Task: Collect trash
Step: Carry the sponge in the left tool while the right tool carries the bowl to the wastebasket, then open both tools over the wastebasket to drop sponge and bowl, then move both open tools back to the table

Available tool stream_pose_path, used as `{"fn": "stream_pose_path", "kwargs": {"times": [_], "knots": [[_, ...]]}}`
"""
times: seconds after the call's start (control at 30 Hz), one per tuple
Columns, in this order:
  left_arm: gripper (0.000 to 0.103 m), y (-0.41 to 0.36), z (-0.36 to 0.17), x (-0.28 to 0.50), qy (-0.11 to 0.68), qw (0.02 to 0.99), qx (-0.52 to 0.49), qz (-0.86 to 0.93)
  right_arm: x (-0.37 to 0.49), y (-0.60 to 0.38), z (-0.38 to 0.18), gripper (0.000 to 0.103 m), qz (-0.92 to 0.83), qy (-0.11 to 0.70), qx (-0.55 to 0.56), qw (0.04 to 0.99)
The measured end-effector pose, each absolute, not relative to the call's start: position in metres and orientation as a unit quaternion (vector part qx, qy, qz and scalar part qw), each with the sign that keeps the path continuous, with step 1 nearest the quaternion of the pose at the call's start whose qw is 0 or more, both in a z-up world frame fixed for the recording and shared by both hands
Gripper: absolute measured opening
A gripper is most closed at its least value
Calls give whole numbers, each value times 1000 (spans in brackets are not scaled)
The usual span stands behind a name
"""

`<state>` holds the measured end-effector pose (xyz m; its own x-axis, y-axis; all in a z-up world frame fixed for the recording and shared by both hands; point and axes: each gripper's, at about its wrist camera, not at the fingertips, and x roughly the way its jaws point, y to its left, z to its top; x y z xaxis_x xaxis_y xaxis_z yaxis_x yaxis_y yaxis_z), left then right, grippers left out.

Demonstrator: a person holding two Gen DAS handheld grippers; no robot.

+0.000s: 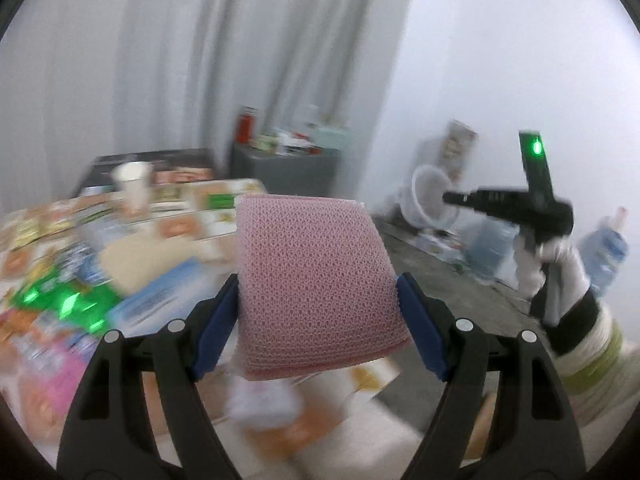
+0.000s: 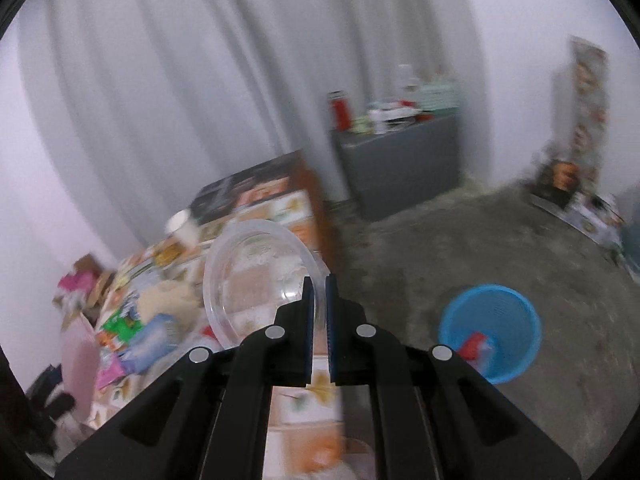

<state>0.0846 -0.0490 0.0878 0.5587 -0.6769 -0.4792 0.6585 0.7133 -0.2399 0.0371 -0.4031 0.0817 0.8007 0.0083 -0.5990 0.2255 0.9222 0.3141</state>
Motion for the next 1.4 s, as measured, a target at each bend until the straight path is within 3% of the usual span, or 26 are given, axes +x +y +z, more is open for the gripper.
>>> {"fn": "stream_pose_path", "kwargs": {"times": [0.33, 0.57, 0.77, 0.8, 0.83, 0.9, 1.1, 1.3, 1.4], "knots": [[75, -276, 82, 160, 391, 776, 98, -485, -13, -538, -19, 6, -184, 354, 296, 868], [75, -428, 1, 203, 505, 699, 105, -495, 9, -598, -105, 6, -224, 401, 351, 816], [81, -505, -65, 228, 532, 703, 102, -461, 55, -642, -158, 7, -258, 423, 354, 794], [83, -520, -79, 231, 536, 704, 110, -453, 63, -650, -170, 10, -260, 432, 357, 786], [83, -532, -94, 235, 542, 705, 119, -441, 71, -657, -183, 25, -261, 443, 365, 777], [83, -546, -112, 241, 548, 712, 124, -421, 78, -668, -200, 41, -274, 453, 367, 764], [83, -539, -122, 252, 562, 707, 86, -421, 64, -664, -202, 41, -281, 437, 354, 778], [83, -502, -80, 240, 526, 716, 73, -454, 35, -633, -163, 41, -288, 402, 305, 814], [83, -476, -51, 233, 509, 713, 46, -480, 17, -607, -128, 50, -299, 365, 273, 838]]}}
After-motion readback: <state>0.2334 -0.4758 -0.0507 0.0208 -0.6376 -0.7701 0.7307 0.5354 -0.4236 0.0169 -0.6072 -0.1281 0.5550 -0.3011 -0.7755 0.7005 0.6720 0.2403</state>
